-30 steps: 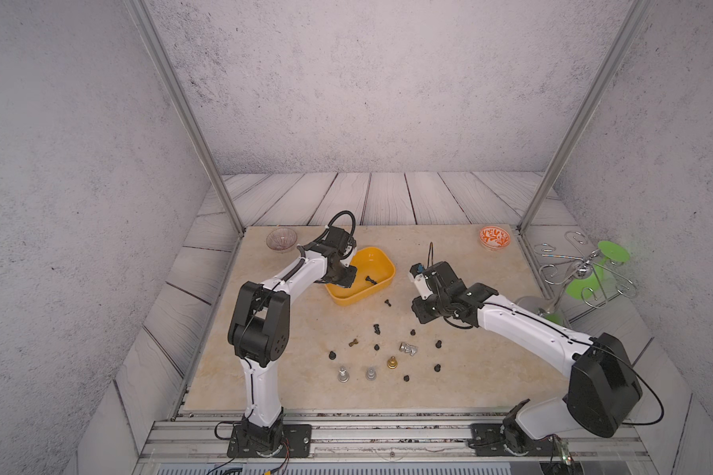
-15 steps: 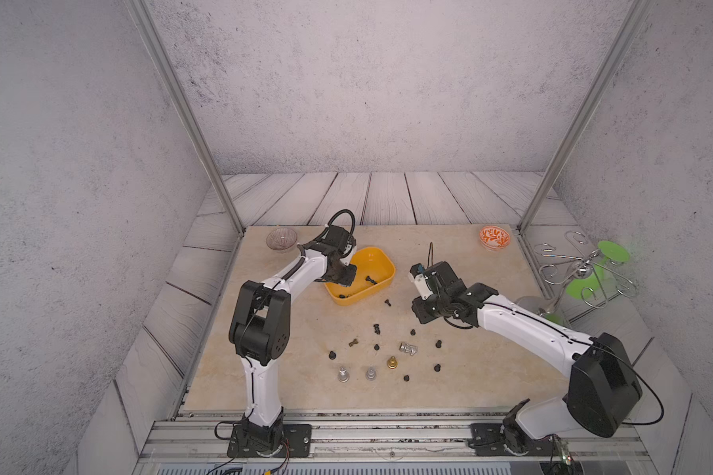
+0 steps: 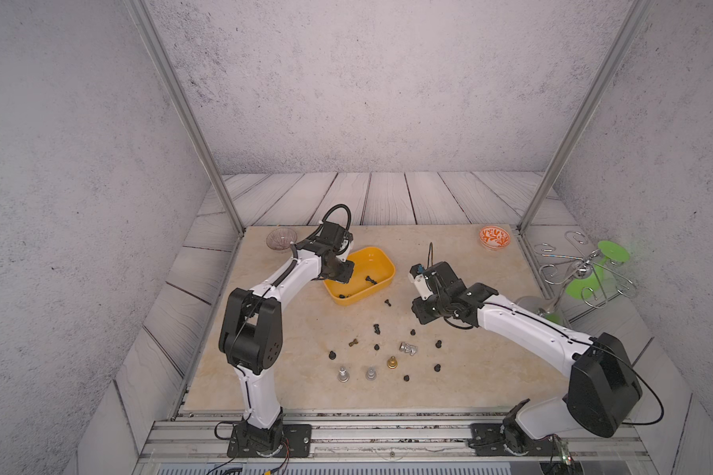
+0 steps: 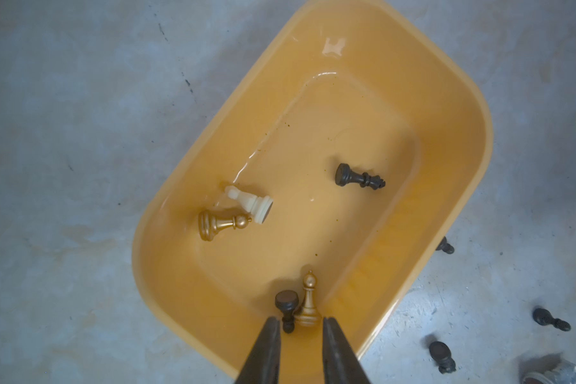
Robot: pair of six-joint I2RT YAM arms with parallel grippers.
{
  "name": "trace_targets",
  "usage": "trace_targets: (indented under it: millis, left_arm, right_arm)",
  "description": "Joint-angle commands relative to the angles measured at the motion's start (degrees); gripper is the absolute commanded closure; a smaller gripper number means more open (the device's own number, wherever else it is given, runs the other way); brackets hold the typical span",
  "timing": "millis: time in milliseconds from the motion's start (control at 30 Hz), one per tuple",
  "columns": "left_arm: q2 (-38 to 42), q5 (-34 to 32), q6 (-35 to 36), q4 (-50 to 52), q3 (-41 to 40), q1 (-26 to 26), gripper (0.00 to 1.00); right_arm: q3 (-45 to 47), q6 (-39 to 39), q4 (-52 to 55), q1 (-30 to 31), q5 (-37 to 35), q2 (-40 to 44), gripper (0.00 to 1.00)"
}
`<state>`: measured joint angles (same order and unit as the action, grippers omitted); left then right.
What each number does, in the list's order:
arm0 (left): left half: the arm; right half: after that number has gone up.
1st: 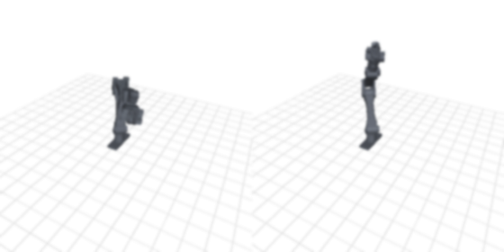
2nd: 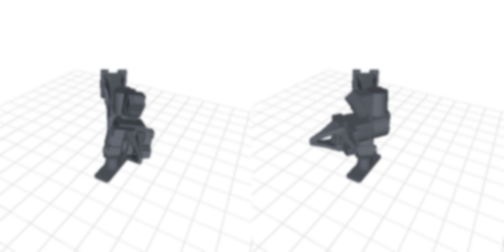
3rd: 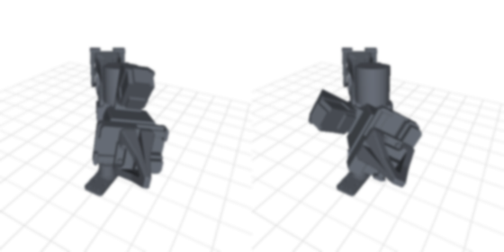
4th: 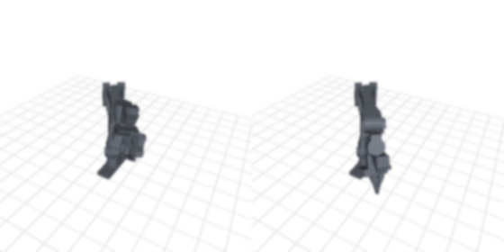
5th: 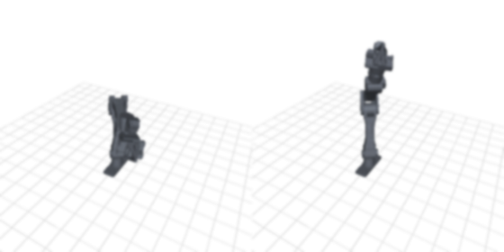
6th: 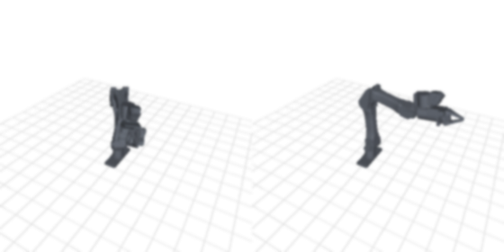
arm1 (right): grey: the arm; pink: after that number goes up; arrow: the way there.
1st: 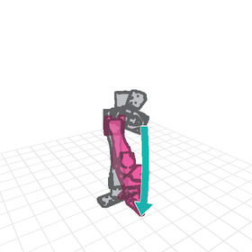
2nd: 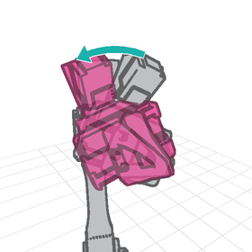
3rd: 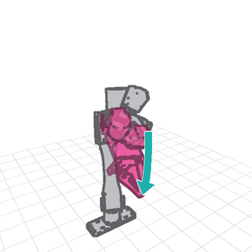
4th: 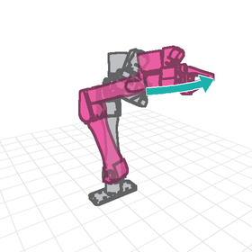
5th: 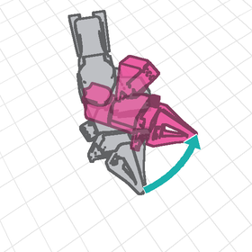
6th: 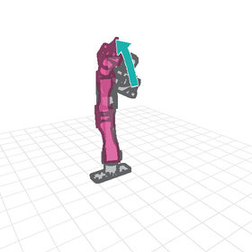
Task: Put the chess pieces into the storage box
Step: Place the chess piece in the storage box, then pick up the chess piece at the center of the board.
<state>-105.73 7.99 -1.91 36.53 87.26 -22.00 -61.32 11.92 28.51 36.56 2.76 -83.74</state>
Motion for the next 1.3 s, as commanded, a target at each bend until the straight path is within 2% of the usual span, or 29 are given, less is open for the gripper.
trace_targets:
  millis: [0,367,733,867,1267]
  left_arm:
    - [3.84,0.59,-0.7,0.05,-2.98,0.47,0.73]
    - [13.81,0.76,-2.37,-0.68,-16.71,0.47,0.73]
    - [19.67,0.89,-6.24,-1.55,-24.63,0.38,0.73]
    - [22.37,0.41,-8.39,-4.25,-27.83,0.38,0.73]
    - [25.94,1.05,-10.57,-5.05,-32.44,0.38,0.73]
  right_arm:
    - [-1.08,-0.32,0.94,0.0,1.44,-0.24,0.74]
    - [0.32,0.73,-0.91,0.17,3.02,-0.22,0.74]
    - [0.02,0.38,-1.0,2.12,2.96,-2.26,0.73]
    - [-1.38,0.56,-0.98,4.21,1.52,-4.84,0.71]
    - [-11.28,1.4,0.13,11.35,-3.89,-17.66,0.57]
